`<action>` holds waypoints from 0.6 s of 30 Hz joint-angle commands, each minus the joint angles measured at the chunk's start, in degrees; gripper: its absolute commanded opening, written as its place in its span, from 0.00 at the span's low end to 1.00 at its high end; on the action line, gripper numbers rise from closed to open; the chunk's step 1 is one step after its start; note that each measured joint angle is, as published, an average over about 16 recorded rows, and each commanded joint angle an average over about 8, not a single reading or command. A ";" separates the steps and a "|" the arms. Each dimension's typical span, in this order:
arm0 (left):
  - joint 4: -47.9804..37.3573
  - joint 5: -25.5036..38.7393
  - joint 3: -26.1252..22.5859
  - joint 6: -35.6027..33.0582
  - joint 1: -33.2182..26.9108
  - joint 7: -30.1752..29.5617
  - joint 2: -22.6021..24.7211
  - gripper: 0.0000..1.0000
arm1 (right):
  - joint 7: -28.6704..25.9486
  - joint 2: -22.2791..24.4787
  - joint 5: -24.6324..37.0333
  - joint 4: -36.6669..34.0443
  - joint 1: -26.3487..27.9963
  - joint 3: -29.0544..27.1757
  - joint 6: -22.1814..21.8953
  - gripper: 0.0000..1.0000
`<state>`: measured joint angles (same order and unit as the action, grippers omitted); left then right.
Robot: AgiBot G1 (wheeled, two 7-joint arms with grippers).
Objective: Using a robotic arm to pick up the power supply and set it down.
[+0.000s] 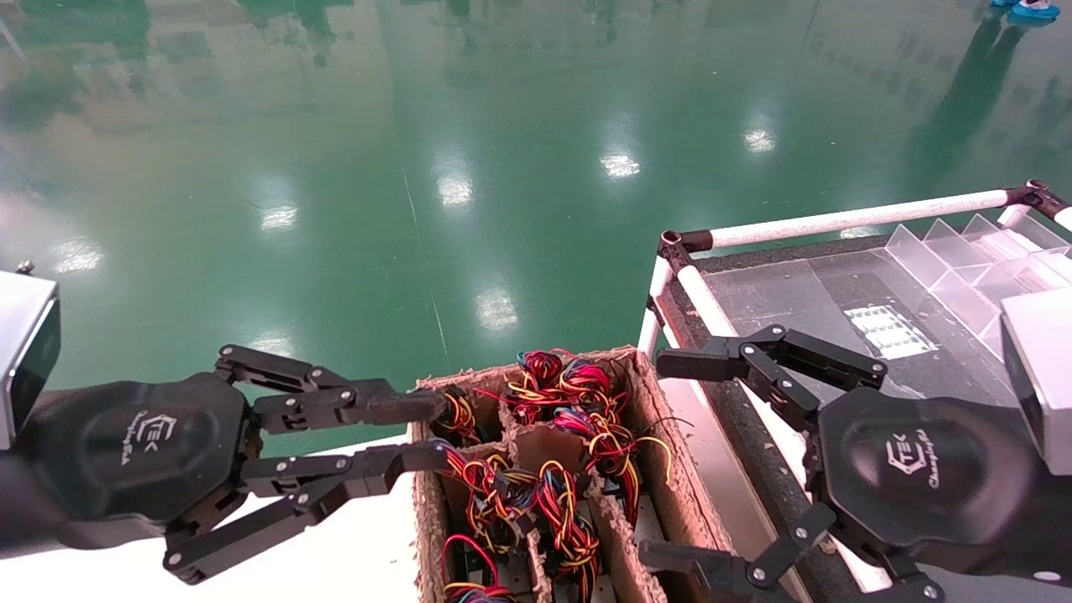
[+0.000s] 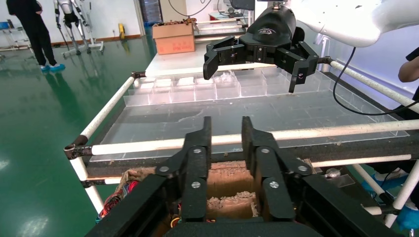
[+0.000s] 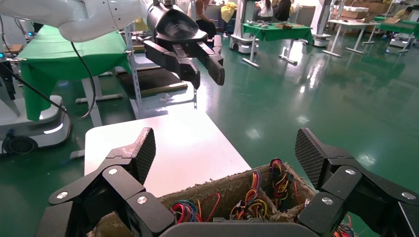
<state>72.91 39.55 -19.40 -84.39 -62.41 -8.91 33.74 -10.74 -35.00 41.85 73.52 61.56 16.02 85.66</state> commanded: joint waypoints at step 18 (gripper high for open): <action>0.00 0.00 0.00 0.00 0.00 0.00 0.00 1.00 | 0.00 0.00 0.00 0.00 0.00 0.00 0.00 1.00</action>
<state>72.91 39.55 -19.40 -84.39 -62.41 -8.91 33.74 -10.74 -35.00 41.85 73.52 61.56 16.02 85.66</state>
